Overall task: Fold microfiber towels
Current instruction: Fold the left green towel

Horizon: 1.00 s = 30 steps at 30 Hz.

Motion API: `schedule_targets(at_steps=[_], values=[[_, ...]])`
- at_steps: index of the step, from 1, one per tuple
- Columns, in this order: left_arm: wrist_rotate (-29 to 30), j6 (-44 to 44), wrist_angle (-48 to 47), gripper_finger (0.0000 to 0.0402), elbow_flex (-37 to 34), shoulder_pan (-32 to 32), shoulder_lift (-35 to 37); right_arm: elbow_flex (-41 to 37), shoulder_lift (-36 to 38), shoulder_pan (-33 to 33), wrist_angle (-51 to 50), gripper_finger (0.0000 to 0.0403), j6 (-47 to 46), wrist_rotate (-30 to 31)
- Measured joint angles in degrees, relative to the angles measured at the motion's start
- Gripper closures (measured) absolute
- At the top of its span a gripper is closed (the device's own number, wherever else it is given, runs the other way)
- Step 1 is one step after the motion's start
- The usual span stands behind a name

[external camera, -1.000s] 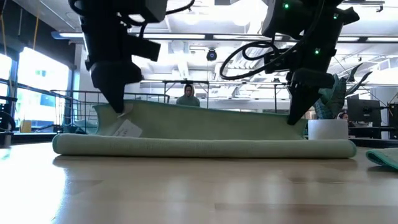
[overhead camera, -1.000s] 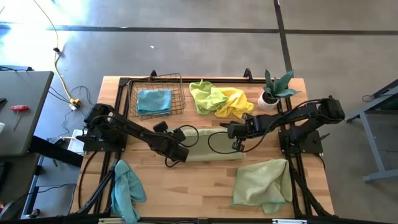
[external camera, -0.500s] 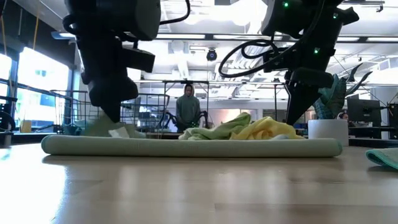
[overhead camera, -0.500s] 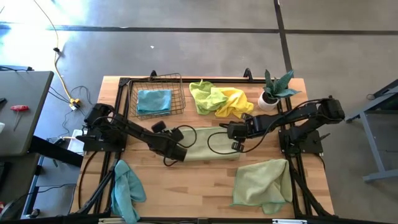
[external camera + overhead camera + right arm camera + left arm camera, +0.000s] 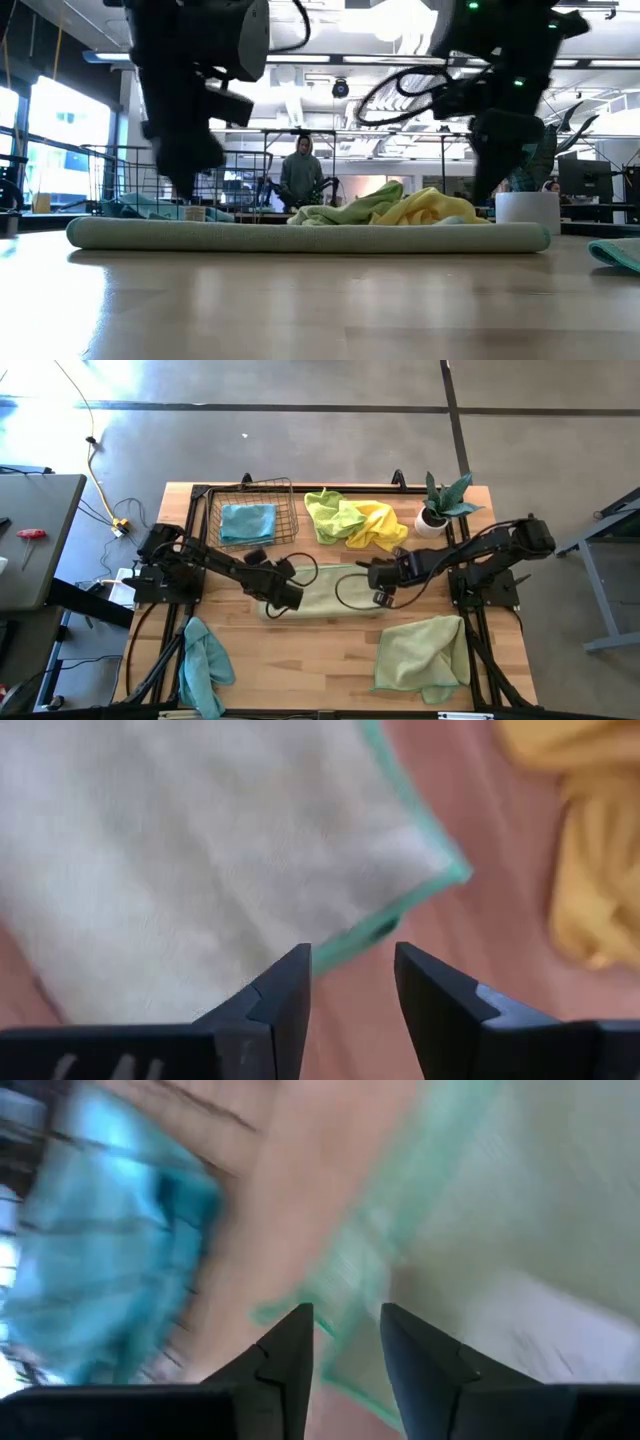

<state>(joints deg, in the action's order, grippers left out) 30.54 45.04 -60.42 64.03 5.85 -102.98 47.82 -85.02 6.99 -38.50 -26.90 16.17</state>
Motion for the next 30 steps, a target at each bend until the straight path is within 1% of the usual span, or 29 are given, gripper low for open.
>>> schedule_targets(at_steps=[2,3,8,12,14,17,20,24,27,30], values=[[-5.83,-3.16,0.02,0.0296,0.0,0.42,0.0,-1.59,0.0,1.45,0.22,0.0263,-2.75,-0.1],[-6.98,-4.24,0.0,0.0299,0.0,0.91,0.0,-2.38,0.0,2.17,0.25,0.0263,-4.39,-0.09],[-7.21,-7.98,-0.37,0.032,-0.04,4.83,2.82,-6.49,0.41,5.68,3.18,0.0263,-11.76,-0.07],[-5.9,-7.12,1.67,0.0334,-2.41,8.17,5.77,-9.83,2.1,7.77,8.37,0.0263,-16.01,0.27],[-5.13,-5.59,5.34,0.0339,-4.92,9.54,6.17,-11.44,3.07,8.38,11.77,0.0263,-17.03,1.33],[-5.01,-4.77,13.75,0.0343,-9.35,10.8,6.35,-13.82,4.65,8.59,16.48,0.0263,-17.95,2.45],[-5.3,-4.74,21.63,0.0343,-12.94,11.19,6.34,-16.07,6.28,7.62,20.76,0.0263,-18.11,1.92],[-6.09,-3.54,24.89,0.0343,-16.29,11.14,6.36,-18.61,9.21,6.2,24.0,0.0263,-17.79,-1.31],[-5.66,0.42,26.79,0.0344,-18.6,10.81,6.7,-20.5,12.08,5.04,24.84,0.0263,-18.19,-1.82],[-5.9,4.12,31.44,0.0344,-20.38,10.69,6.87,-23.32,14.3,3.35,29.37,0.0263,-19.93,-3.33]])
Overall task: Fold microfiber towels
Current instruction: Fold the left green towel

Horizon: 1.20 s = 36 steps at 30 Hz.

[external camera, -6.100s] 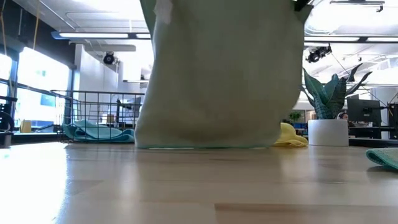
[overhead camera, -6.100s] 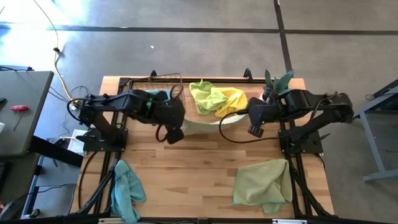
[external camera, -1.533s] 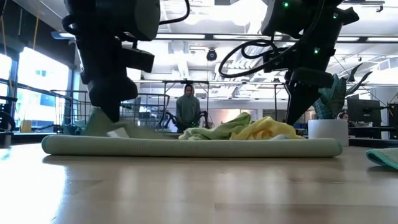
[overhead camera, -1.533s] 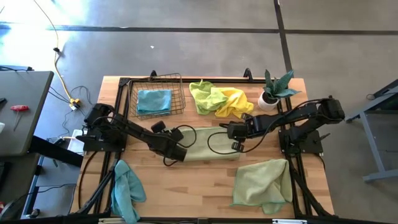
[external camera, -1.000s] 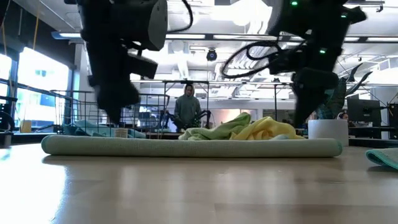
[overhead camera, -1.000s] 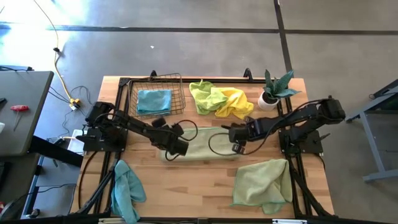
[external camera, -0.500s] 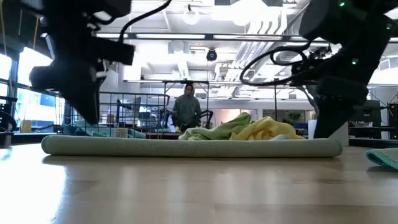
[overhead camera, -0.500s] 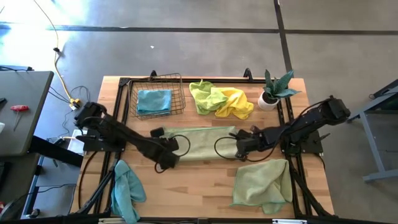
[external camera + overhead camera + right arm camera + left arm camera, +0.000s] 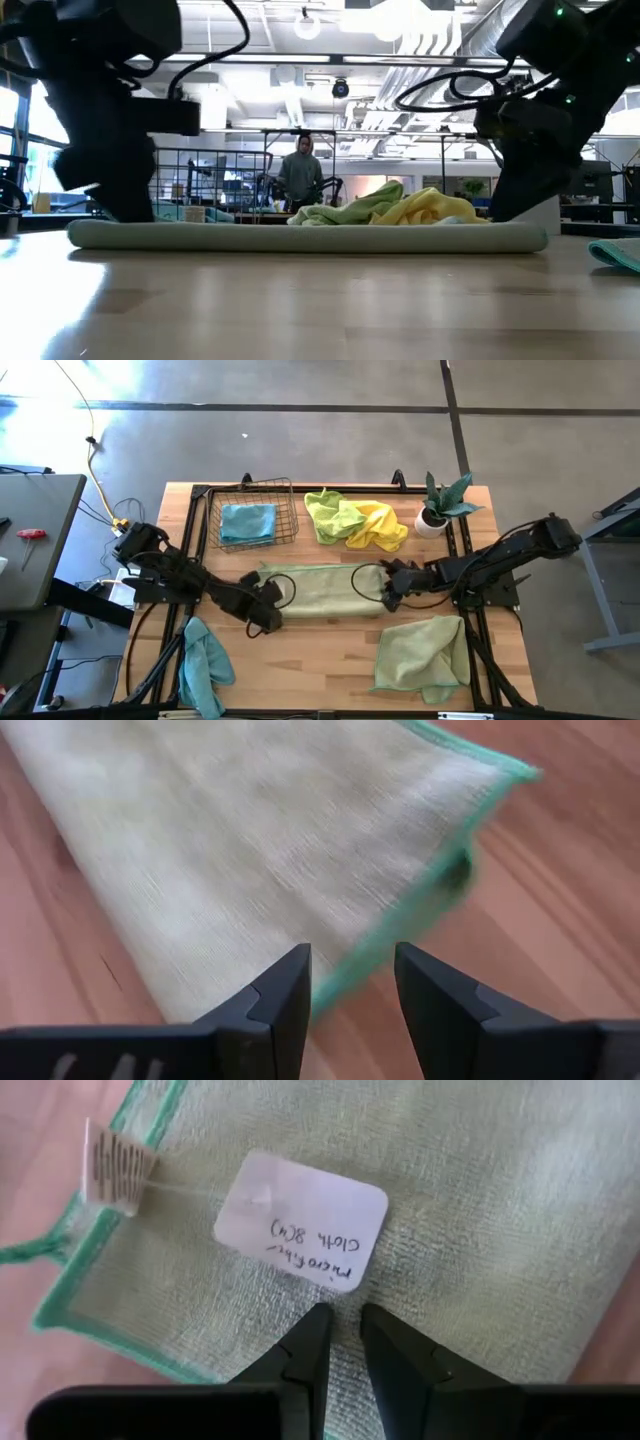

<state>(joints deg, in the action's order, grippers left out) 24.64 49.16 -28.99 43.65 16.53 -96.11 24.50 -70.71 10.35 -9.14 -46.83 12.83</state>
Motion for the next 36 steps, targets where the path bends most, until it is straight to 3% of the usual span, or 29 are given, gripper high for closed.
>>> schedule_targets(at_steps=[7,13,22,36], values=[[-3.49,6.17,13.77,0.0344,-0.1,1.43,-0.53,-4.54,0.65,-3.36,5.18,0.0246,-4.14,-1.59],[-4.69,9.28,15.46,0.0344,-0.16,3.13,-0.6,-4.82,0.65,-5.07,5.15,0.0214,-1.45,-2.38],[-7.2,13.83,23.1,0.0344,-0.29,5.71,-0.75,-4.82,0.65,-8.82,4.12,0.021,1.58,-2.4],[-2.99,11.17,19.55,0.0344,-0.25,4.72,-0.71,-4.6,-2.71,-10.29,6.42,0.021,0.53,-4.62]])
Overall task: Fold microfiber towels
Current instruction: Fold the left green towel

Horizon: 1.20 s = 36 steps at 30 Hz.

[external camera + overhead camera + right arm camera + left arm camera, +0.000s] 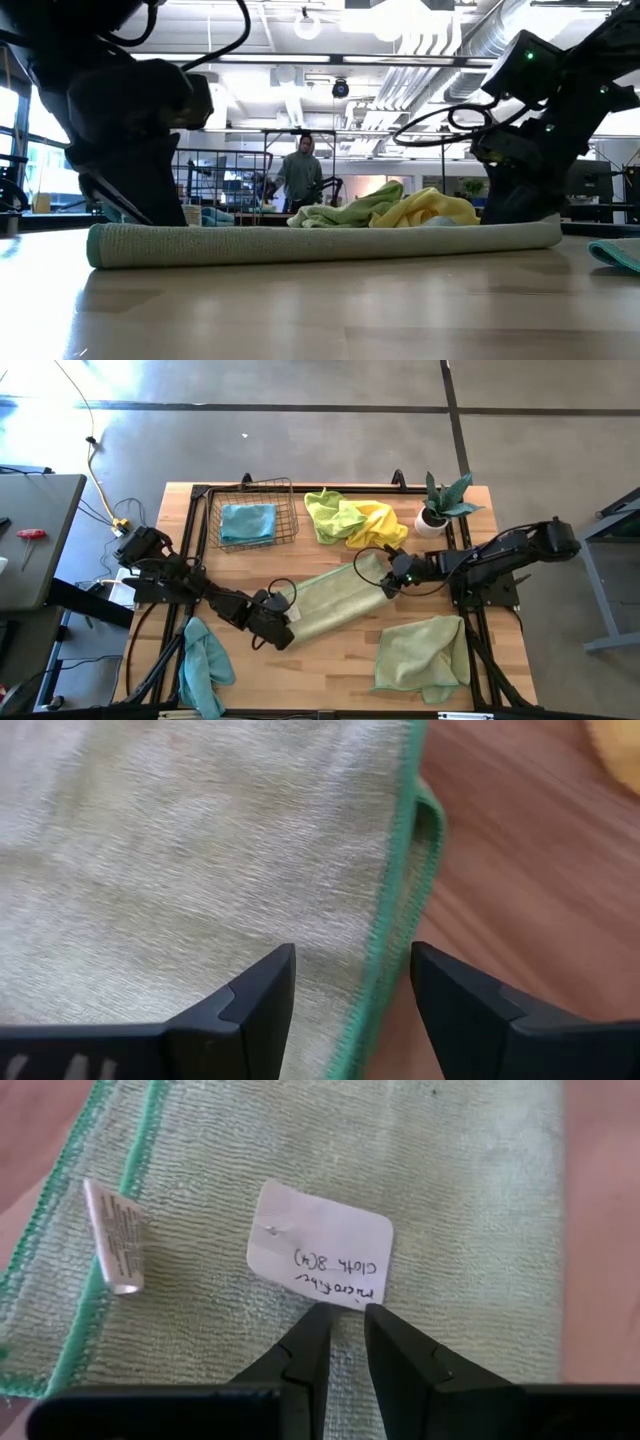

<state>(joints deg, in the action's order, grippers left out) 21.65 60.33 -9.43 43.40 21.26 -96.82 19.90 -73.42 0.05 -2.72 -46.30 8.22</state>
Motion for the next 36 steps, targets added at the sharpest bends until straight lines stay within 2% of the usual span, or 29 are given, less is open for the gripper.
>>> schedule_targets(at_steps=[6,9,13,21,31,36], values=[[-0.02,-0.52,0.0,0.0344,0.02,0.0,0.04,0.0,-3.24,1.38,5.29,0.0211,-1.13,-0.01],[-0.02,-0.54,0.0,0.0344,0.04,-0.01,0.07,0.02,-3.32,1.37,5.38,0.0226,-1.67,-0.47],[-0.02,-0.52,0.0,0.0344,0.04,0.0,0.07,0.0,-3.29,1.31,5.28,0.0269,-1.71,-1.1],[-0.02,-0.52,0.0,0.0344,0.09,0.0,0.07,-0.07,-3.35,1.36,5.13,0.0391,1.14,-2.54],[-3.26,-0.51,0.33,0.0344,0.09,0.15,0.09,0.11,-2.77,-1.15,1.92,0.04,6.15,-5.37],[-5.6,-0.47,0.8,0.0344,0.11,0.26,0.13,4.03,-0.14,-4.09,-11.42,0.0401,8.18,-6.95]])
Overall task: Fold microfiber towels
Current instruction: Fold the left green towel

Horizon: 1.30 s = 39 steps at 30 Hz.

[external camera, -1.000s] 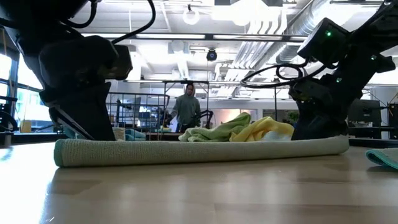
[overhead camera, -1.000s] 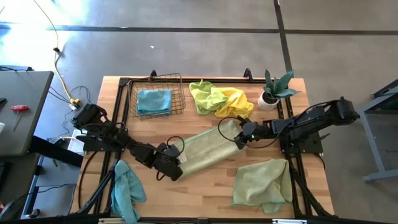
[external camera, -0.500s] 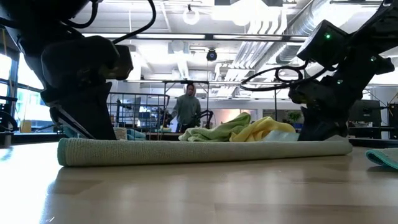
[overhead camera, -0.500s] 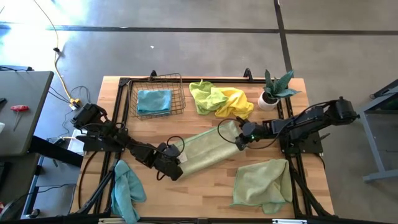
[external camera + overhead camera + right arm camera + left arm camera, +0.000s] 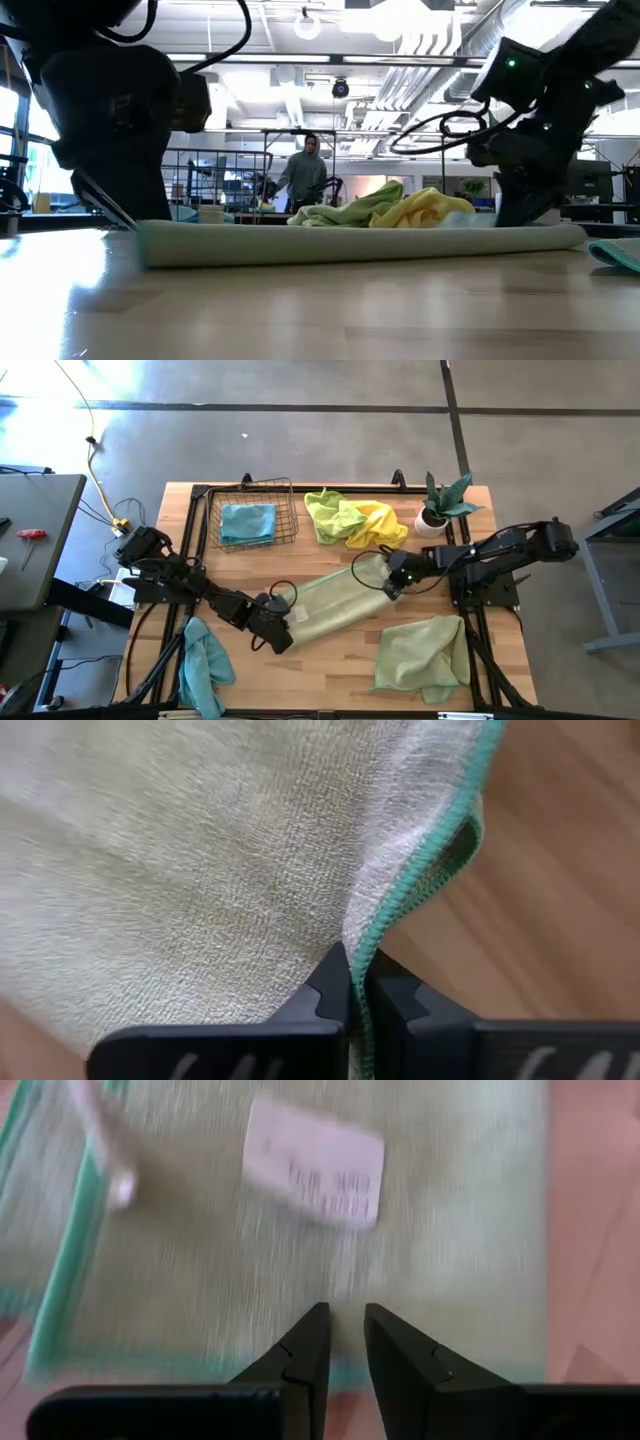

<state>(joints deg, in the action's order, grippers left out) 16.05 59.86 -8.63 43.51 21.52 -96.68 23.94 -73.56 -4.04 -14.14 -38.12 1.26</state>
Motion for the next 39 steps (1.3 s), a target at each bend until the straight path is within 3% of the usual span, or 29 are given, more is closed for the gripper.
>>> schedule_targets(at_steps=[3,8,11,14,21,31,39], values=[[-0.75,-0.05,0.13,0.0344,0.28,0.01,0.0,4.73,0.82,-0.41,-11.15,0.0402,2.55,1.86],[-0.63,-2.93,0.12,0.0344,1.98,0.55,0.0,15.05,0.87,0.13,-29.2,0.0402,4.65,10.9],[-0.4,-4.47,0.25,0.0344,2.97,1.09,0.0,20.12,0.93,0.46,-34.06,0.0402,3.89,13.42],[-0.03,-5.05,0.1,0.0344,3.44,1.72,0.0,22.63,0.81,0.51,-34.6,0.0402,2.25,11.18],[0.15,-6.06,1.17,0.0344,3.65,3.44,0.0,22.98,0.45,3.63,-25.47,0.0403,-2.64,2.64],[0.18,-6.53,1.18,0.0344,3.65,5.2,0.0,22.85,-8.35,11.62,-9.13,0.0403,-7.09,-0.7],[0.18,-6.54,2.07,0.0344,3.63,6.9,0.0,22.83,-12.84,12.13,5.02,0.0403,-8.39,-0.57]])
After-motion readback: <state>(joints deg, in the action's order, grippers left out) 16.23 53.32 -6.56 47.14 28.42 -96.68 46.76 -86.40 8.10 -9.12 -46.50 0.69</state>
